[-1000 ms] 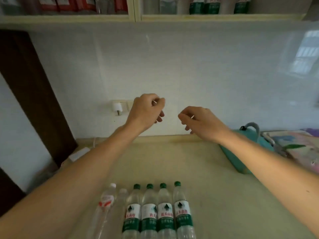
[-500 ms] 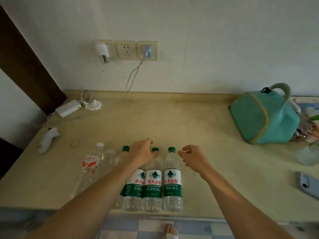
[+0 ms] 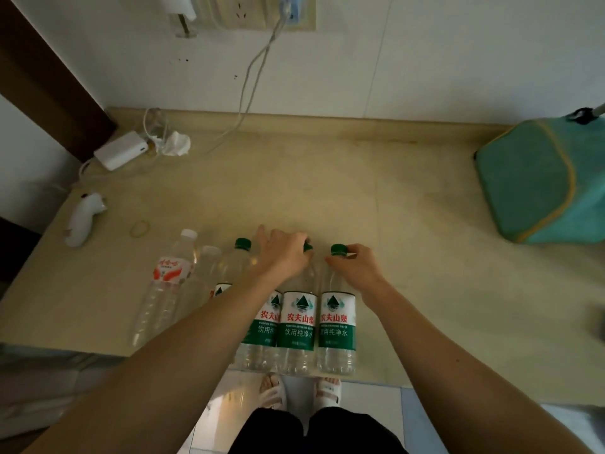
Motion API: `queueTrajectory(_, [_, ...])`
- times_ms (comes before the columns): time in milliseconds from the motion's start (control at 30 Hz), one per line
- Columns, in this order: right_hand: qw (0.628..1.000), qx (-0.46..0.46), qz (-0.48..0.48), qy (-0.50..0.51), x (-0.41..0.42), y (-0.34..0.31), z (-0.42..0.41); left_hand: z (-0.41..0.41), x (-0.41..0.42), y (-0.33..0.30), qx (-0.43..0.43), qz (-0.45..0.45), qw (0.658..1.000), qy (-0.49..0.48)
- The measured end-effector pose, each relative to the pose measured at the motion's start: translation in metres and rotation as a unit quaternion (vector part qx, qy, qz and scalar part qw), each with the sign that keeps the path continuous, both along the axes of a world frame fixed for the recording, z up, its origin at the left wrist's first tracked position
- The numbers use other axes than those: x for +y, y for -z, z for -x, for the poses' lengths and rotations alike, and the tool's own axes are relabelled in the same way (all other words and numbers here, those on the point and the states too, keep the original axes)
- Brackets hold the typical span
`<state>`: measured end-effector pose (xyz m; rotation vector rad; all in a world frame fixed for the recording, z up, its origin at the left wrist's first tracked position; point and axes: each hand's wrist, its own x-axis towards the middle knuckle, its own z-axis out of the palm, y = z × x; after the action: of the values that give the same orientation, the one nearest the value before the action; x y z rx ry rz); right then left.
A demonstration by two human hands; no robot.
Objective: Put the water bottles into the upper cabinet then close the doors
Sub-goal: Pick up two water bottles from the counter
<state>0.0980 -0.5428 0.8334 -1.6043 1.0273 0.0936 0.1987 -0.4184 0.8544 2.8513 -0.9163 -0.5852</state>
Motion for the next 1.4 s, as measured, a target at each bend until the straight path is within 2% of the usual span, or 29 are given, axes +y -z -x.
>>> queueTrajectory(100, [0.999,-0.016,-0.011,0.026,-0.003,-0.006,0.010,-0.002,-0.001,-0.006,0.042,0.038,0.998,-0.012])
queueTrajectory(167, [0.997,-0.047,-0.008,0.053,-0.007,-0.015,0.019,0.000,-0.001,-0.013,0.086,0.113,0.990,-0.013])
queueTrajectory(267, [0.992,-0.099,0.010,0.082,-0.011,-0.039,0.030,0.004,0.002,-0.033,0.140,0.257,0.956,-0.026])
queueTrajectory(367, [0.982,-0.161,0.052,0.080,-0.008,-0.066,0.045,0.006,0.011,-0.058,0.165,0.354,0.920,-0.031])
queueTrajectory(500, [0.961,-0.228,0.145,0.059,0.004,-0.097,0.071,0.012,0.024,-0.082,0.176,0.435,0.883,-0.012])
queueTrajectory(600, [0.944,-0.273,0.174,0.063,0.018,-0.104,0.084,0.023,0.033,-0.089,0.164,0.476,0.863,0.039])
queueTrajectory(800, [0.926,-0.297,0.222,0.074,0.027,-0.101,0.086,0.039,0.046,-0.082,0.036,0.488,0.860,0.142])
queueTrajectory(900, [0.925,-0.288,0.244,0.048,0.025,-0.102,0.082,0.039,0.051,-0.078,0.014,0.480,0.862,0.162])
queueTrajectory(1100, [0.923,-0.270,0.272,0.025,0.023,-0.098,0.079,0.035,0.051,-0.082,0.072,0.447,0.877,0.162])
queueTrajectory(1233, [0.929,-0.258,0.264,0.004,0.016,-0.088,0.082,0.037,0.057,-0.072,0.118,0.415,0.893,0.129])
queueTrajectory(1400, [0.967,-0.185,0.167,-0.049,0.006,-0.050,0.093,0.048,0.063,-0.034,0.194,0.377,0.905,0.029])
